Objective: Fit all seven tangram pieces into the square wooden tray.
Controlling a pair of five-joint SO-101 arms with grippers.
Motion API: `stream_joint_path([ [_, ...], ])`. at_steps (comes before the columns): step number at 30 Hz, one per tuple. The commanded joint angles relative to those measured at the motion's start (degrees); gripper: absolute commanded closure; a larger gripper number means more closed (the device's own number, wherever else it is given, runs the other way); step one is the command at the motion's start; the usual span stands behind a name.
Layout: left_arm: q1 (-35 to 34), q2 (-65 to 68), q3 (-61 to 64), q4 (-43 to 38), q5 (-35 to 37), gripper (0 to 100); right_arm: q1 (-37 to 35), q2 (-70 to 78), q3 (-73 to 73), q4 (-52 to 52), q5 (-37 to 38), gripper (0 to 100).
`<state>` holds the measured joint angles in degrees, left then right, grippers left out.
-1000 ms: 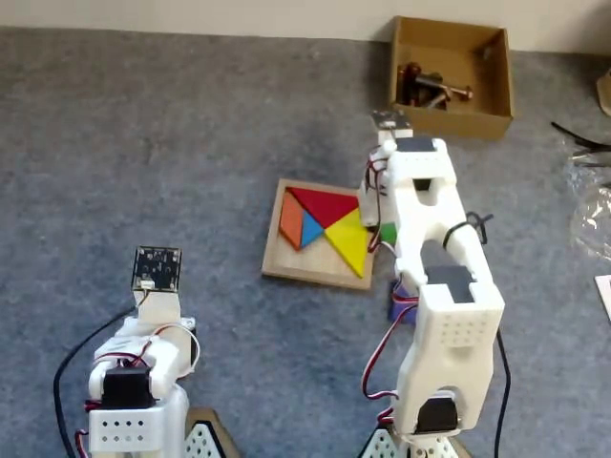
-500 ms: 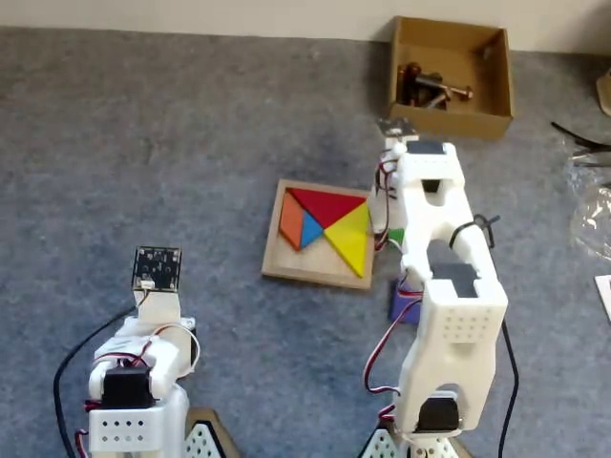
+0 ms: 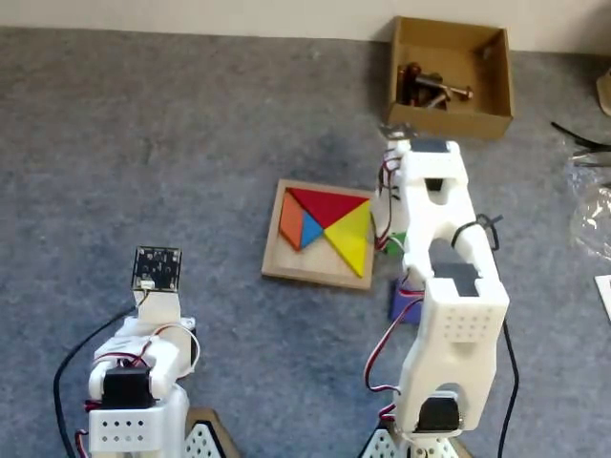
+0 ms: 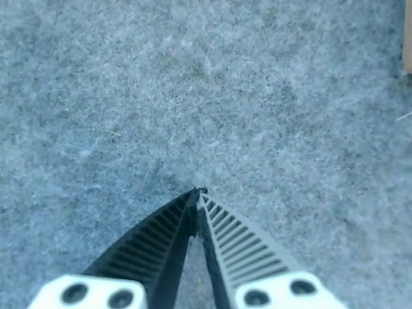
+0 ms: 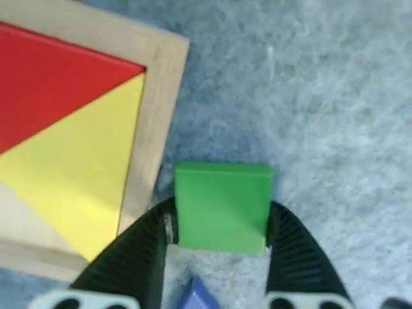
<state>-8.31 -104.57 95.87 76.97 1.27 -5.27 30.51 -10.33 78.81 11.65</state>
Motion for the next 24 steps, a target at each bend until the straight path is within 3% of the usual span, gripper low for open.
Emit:
stream_joint_path([
  [1, -0.7, -0.3, 1.3, 0.4, -0.4, 99, 0.3, -1.8, -3.6, 1.3, 0.6, 92.8],
  [8, -0.7, -0.3, 1.3, 0.4, -0.4, 99, -0.5, -2.2, -4.7, 4.5, 0.6, 92.9],
  [24, -0.7, -0.3, 1.3, 0.4, -0.4, 99, -12.6, -18.0, -10.3, 18.9, 0.2, 92.9],
])
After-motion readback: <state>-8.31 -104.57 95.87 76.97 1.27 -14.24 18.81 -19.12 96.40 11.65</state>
